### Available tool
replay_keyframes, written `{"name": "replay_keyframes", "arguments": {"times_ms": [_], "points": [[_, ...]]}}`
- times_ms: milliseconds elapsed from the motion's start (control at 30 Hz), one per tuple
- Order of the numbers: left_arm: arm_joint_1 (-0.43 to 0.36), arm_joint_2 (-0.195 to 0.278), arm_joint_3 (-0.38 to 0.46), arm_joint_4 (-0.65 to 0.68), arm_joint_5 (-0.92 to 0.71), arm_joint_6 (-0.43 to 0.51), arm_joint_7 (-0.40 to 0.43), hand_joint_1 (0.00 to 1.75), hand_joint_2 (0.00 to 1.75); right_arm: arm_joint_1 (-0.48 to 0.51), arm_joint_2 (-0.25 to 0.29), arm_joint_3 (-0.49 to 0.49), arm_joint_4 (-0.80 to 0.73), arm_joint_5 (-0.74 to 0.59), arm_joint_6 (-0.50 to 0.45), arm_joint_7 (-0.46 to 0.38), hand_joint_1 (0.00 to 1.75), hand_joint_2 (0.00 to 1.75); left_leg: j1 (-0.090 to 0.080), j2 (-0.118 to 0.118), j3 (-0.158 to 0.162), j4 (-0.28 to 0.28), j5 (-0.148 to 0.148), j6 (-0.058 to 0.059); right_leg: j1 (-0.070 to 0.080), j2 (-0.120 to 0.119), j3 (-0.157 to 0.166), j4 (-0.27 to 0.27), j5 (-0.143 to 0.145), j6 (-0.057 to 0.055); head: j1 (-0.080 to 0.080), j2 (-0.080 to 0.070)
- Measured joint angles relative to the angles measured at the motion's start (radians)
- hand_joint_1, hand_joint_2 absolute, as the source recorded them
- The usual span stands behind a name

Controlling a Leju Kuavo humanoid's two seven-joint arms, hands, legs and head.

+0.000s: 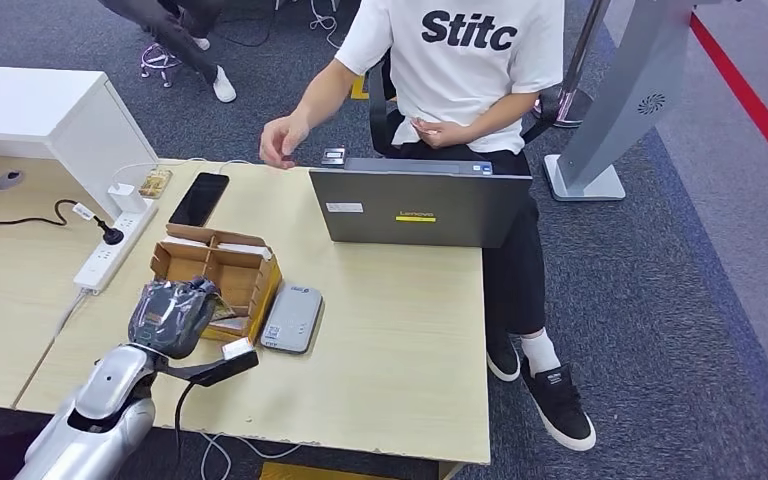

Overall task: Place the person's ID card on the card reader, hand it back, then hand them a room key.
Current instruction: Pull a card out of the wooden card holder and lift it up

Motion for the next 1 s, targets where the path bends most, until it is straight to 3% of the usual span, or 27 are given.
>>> {"name": "replay_keyframes", "arguments": {"times_ms": [133, 233, 1000], "points": [[-0.121, 0.022, 0.058, -0.011, 0.051, -0.031, 0.018, 1.75, 1.75, -0.002, 0.0, 0.0, 0.0, 0.011, -0.001, 0.001, 0.0, 1.75, 0.0, -0.003, -0.001, 0.0, 0.002, -0.001, 0.0, -0.003, 0.001, 0.0, 0.001, -0.001, 0.001, 0.0], [-0.157, 0.027, 0.079, -0.012, 0.048, -0.041, 0.017, 1.75, 1.75, -0.002, 0.0, 0.0, 0.0, 0.014, -0.001, 0.001, 0.0, 1.75, 0.0, -0.003, 0.0, 0.0, 0.002, -0.001, 0.0, -0.003, 0.001, 0.001, 0.001, -0.001, -0.001, 0.0], [-0.17, 0.026, 0.099, -0.012, 0.041, -0.035, 0.017, 1.75, 1.75, -0.002, 0.0, 0.0, 0.0, 0.016, 0.0, 0.005, 0.0, 1.75, 0.0, 0.003, 0.0, 0.0, 0.001, -0.002, 0.0, 0.004, -0.001, 0.001, 0.002, -0.002, 0.0, 0.0]]}}
